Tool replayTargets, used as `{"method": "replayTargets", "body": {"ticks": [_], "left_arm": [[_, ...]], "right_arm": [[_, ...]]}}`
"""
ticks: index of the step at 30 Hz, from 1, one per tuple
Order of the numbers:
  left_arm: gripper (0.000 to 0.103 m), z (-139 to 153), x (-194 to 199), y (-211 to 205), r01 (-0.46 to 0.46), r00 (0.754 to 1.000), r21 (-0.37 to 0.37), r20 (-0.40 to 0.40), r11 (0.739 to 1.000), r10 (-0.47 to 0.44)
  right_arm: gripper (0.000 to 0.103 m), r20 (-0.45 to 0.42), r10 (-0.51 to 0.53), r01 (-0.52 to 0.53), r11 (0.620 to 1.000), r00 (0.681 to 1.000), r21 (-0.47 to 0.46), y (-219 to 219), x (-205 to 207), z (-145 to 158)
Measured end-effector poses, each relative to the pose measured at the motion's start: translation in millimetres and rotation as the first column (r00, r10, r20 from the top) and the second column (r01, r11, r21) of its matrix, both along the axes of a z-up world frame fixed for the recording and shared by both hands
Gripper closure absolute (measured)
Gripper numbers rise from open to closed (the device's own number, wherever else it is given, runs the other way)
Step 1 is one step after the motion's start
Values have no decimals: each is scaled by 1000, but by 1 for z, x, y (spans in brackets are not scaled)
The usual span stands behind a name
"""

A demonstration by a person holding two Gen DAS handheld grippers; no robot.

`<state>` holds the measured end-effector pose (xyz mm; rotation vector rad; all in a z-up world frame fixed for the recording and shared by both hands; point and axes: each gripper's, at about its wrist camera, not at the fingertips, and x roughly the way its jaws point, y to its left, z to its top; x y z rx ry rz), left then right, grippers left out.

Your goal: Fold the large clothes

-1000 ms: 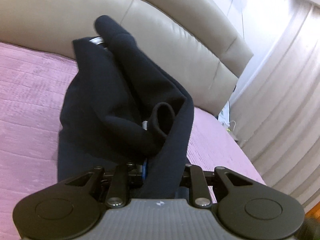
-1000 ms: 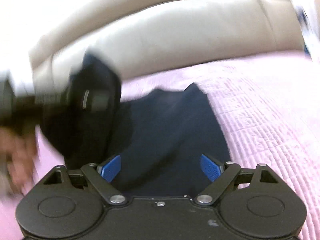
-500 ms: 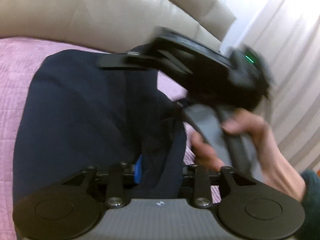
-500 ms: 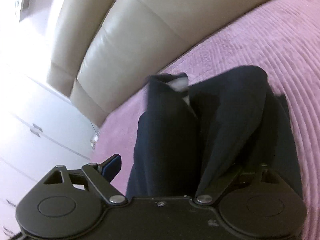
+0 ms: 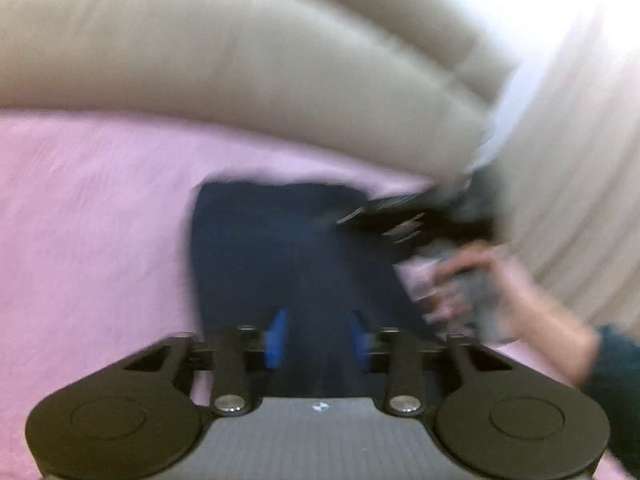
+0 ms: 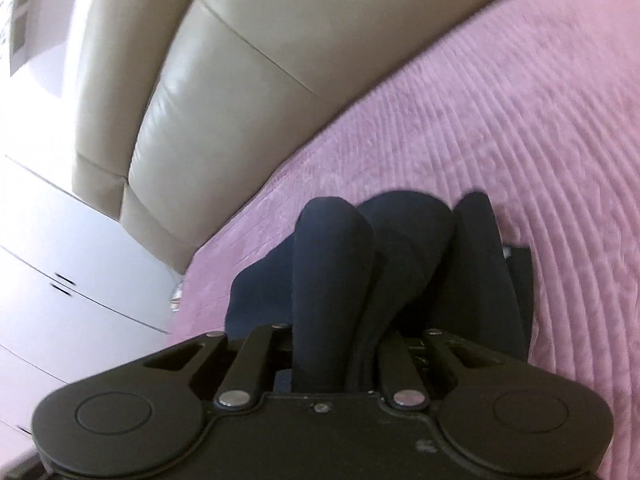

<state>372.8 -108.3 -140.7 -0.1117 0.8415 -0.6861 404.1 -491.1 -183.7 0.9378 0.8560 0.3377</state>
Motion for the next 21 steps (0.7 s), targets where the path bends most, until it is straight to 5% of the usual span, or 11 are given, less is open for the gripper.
{"method": "replayTargets", "body": {"ticks": [3,8,10,11,14,17,21], "left_arm": [[86,-26,14,8,17,997,0,-72,1000,-17],[85,-37,5,-10,105,988,-32,-110,994,-108],[86,-42,-3,-18,108,990,0,-91,994,-107],[85,-42,-7,-23,114,991,20,-68,993,-112],[85,-39,-8,-20,105,989,-15,-100,994,-106],[83,-28,-15,-14,132,984,-60,-114,989,-139],[83,-11,-29,-3,65,996,-76,-55,995,-70]], "right_arm": [[21,-52,73,-71,997,996,32,-4,-17,5],[21,-128,177,-185,981,976,-56,18,-65,5],[76,-79,134,-146,975,988,-170,31,-84,18],[82,-38,122,-127,973,992,-194,33,-90,28],[85,119,90,-58,967,989,-249,24,-104,55],[86,38,31,-19,956,999,-291,10,-101,28],[85,7,-15,16,965,1000,-263,4,-105,9]]}}
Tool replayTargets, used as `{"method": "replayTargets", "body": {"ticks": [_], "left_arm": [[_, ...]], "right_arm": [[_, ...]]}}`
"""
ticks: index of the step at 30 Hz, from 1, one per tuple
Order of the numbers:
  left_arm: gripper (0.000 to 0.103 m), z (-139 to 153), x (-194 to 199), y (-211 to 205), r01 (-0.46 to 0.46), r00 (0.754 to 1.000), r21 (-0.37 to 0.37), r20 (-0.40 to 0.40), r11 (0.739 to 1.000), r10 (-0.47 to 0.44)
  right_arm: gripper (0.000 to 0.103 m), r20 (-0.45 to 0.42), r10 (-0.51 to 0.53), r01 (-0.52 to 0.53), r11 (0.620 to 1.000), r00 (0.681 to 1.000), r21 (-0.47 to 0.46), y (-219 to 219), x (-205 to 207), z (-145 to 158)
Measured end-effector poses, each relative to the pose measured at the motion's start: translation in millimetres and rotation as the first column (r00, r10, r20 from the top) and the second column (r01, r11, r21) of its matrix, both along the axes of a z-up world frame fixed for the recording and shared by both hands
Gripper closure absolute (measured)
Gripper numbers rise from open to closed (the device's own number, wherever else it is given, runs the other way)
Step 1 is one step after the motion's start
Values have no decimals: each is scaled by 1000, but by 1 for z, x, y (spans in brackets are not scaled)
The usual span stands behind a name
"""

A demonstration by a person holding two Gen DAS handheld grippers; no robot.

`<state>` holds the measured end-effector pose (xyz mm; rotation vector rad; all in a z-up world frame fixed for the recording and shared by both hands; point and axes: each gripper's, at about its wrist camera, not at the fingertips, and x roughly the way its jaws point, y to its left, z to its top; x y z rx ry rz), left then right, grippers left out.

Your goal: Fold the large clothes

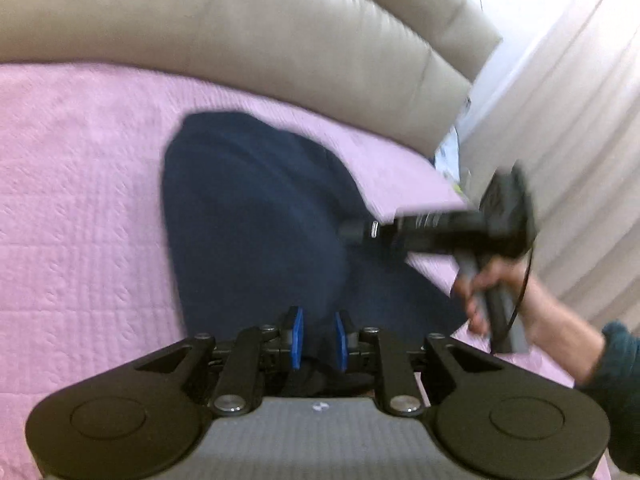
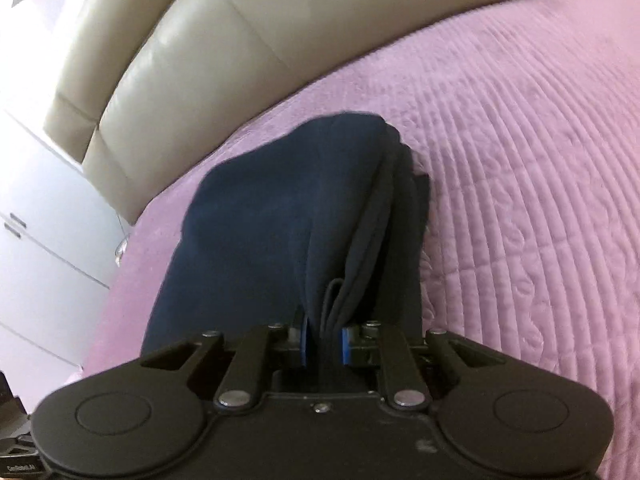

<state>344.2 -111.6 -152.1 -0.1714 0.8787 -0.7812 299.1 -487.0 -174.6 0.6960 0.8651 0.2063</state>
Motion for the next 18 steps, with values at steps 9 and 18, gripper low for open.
{"method": "replayTargets", "body": {"ticks": [9,18], "left_arm": [[99,-50,27,-9,-13,989,69,-145,998,23],[64,-8,7,3,43,999,6,1,999,-43]], "right_arm": [[19,-163,98,-70,983,982,171,5,-29,10],[84,202,-74,59,995,977,79,7,-104,79]]}}
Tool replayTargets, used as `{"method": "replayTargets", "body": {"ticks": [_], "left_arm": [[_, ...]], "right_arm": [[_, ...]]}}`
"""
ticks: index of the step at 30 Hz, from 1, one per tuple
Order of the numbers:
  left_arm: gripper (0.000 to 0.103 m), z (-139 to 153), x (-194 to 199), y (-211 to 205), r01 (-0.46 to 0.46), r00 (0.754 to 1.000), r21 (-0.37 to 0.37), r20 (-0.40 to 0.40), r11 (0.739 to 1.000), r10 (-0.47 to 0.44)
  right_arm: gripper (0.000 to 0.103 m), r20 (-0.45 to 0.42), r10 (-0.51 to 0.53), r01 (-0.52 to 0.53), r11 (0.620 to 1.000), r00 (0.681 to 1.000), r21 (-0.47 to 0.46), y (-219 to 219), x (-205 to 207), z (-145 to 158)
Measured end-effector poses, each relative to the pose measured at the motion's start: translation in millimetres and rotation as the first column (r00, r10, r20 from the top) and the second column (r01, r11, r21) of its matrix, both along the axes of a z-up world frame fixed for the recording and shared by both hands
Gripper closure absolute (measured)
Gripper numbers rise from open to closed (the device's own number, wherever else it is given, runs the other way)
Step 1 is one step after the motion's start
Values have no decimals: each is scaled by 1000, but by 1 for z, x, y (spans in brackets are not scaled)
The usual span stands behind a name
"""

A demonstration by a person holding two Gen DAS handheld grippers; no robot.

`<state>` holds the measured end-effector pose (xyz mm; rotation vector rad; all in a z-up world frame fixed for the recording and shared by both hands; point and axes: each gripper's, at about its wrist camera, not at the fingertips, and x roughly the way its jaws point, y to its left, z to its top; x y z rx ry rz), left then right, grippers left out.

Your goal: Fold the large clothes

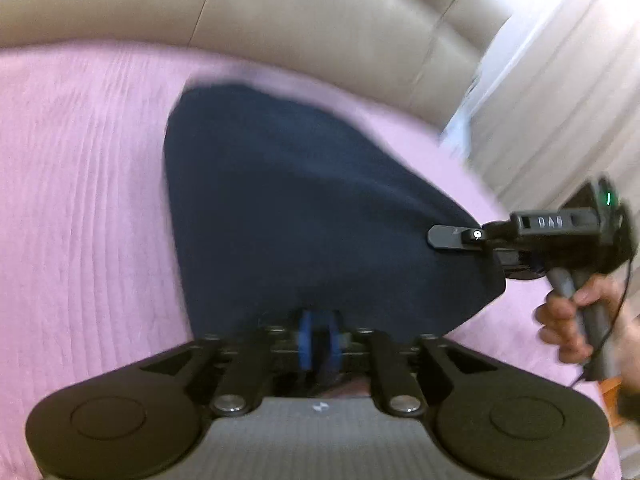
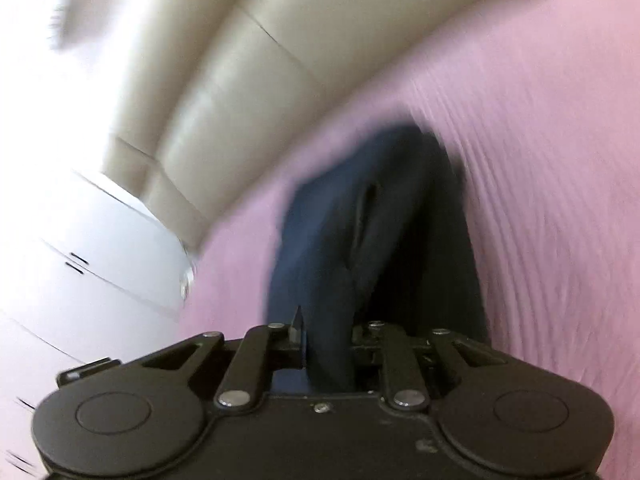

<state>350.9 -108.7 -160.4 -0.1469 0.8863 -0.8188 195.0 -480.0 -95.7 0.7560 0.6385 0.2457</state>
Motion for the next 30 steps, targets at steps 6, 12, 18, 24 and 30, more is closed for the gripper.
{"method": "replayTargets", "body": {"ticks": [6,12,18,24,30], "left_arm": [[44,6,0,-8,158,985,138,43,978,-165],[28,-26,-36,-29,145,951,346,210,927,-227],[72,-33,-31,-18,12,961,286,261,958,-90],[75,-47,-23,5,10,975,264,211,964,-68],[60,-21,-23,9,119,978,275,131,954,-160]], "right_arm": [[83,-170,-88,115,981,982,154,-23,1,-58],[82,-132,-80,111,962,988,249,-23,3,-51],[84,-88,-66,86,966,994,244,-9,0,-41],[83,-246,-54,88,988,968,128,-2,7,-105],[21,-333,-74,-25,958,940,-285,7,21,-45]]}}
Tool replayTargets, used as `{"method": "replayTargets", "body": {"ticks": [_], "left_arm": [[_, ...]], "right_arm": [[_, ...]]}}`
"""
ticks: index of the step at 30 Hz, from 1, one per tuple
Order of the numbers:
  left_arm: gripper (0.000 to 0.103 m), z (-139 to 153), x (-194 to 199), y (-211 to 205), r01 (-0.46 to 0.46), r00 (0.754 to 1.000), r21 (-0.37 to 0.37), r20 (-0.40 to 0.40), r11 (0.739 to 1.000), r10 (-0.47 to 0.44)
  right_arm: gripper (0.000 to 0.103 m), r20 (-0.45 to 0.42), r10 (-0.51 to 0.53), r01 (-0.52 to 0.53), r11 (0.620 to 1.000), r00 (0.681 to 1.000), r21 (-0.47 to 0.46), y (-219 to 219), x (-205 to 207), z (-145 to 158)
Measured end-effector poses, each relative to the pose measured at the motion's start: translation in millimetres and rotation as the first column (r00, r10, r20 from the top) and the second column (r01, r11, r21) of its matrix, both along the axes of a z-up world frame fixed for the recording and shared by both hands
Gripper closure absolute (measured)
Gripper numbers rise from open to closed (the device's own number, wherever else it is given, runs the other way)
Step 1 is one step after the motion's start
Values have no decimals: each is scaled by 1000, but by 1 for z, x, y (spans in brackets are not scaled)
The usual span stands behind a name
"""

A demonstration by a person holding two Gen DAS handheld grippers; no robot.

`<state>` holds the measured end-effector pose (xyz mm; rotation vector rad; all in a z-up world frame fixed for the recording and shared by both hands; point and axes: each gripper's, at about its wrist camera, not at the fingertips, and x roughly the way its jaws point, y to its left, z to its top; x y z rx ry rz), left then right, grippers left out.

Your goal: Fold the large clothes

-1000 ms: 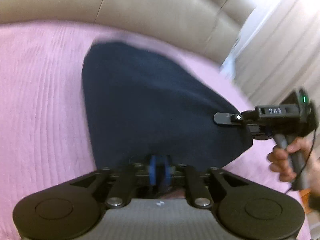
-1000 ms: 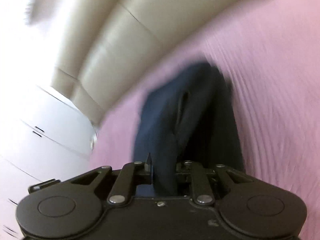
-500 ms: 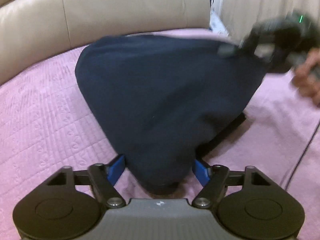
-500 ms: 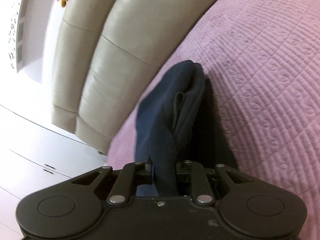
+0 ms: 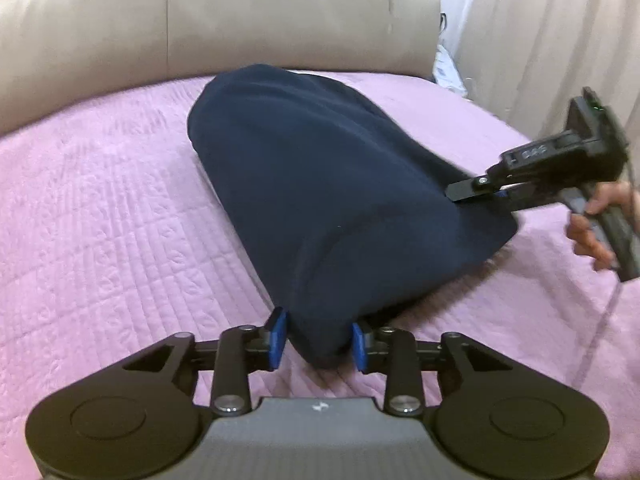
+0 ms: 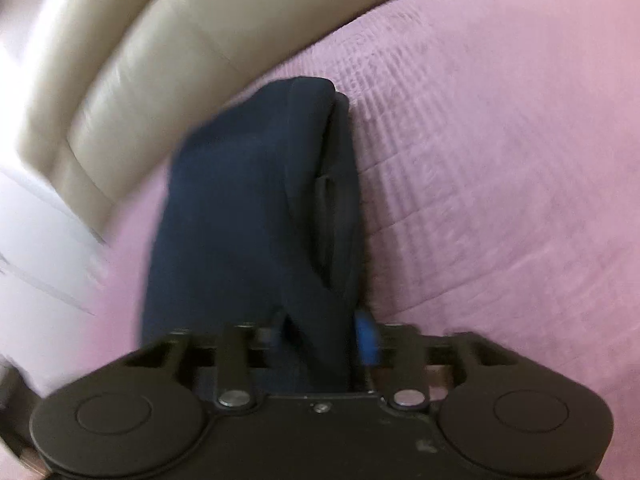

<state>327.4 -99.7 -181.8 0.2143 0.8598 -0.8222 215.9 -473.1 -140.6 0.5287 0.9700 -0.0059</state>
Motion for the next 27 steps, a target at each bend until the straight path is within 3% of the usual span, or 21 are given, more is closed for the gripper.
{"method": "replayTargets", "body": {"ticks": [1,3,4,6,8,10,12,15,17,20,22,23,25,27], "left_arm": [[54,9,3,6,-1,1000,-24,-28,1000,0],[11,28,10,19,-40,999,-97,-23,994,38],[4,38,18,24,-70,998,-135,-2,988,70],[4,49,45,23,-139,990,-163,-14,977,138],[4,44,84,15,-182,980,-166,-106,969,166],[6,28,127,5,-235,956,-198,-225,952,189],[10,9,165,-9,-303,927,-194,-289,933,240],[10,-17,205,-20,-366,890,-217,-366,905,272],[9,-29,223,-22,-431,858,-265,-417,862,301],[6,-41,241,-34,-466,852,-287,-401,837,336],[4,-44,250,-46,-460,861,-283,-373,842,345],[2,-45,254,-51,-461,862,-274,-363,844,354],[2,-50,258,-58,-488,850,-262,-361,833,385],[2,-52,262,-58,-527,826,-260,-380,809,416]], "right_arm": [[21,11,32,-31,998,999,-46,2,3,11],[20,66,70,-66,996,995,-66,1,14,30],[18,92,74,-69,996,993,-56,0,22,38],[16,121,68,-64,997,990,-37,0,46,46],[14,133,93,-86,995,987,-58,6,75,46],[13,127,124,-111,989,984,-101,14,109,39],[13,95,107,-94,986,990,-136,12,142,23],[13,56,18,-13,994,998,-104,-6,180,-8],[11,88,-37,40,999,995,-34,-21,190,-21],[13,129,-54,56,998,990,-12,-33,194,-31],[13,86,-27,36,995,996,-96,-30,199,-36],[7,66,-16,23,993,998,-113,-31,200,-42],[6,61,-28,32,998,998,-62,-39,200,-49],[4,46,-61,64,995,997,-71,-45,196,-40]]}}
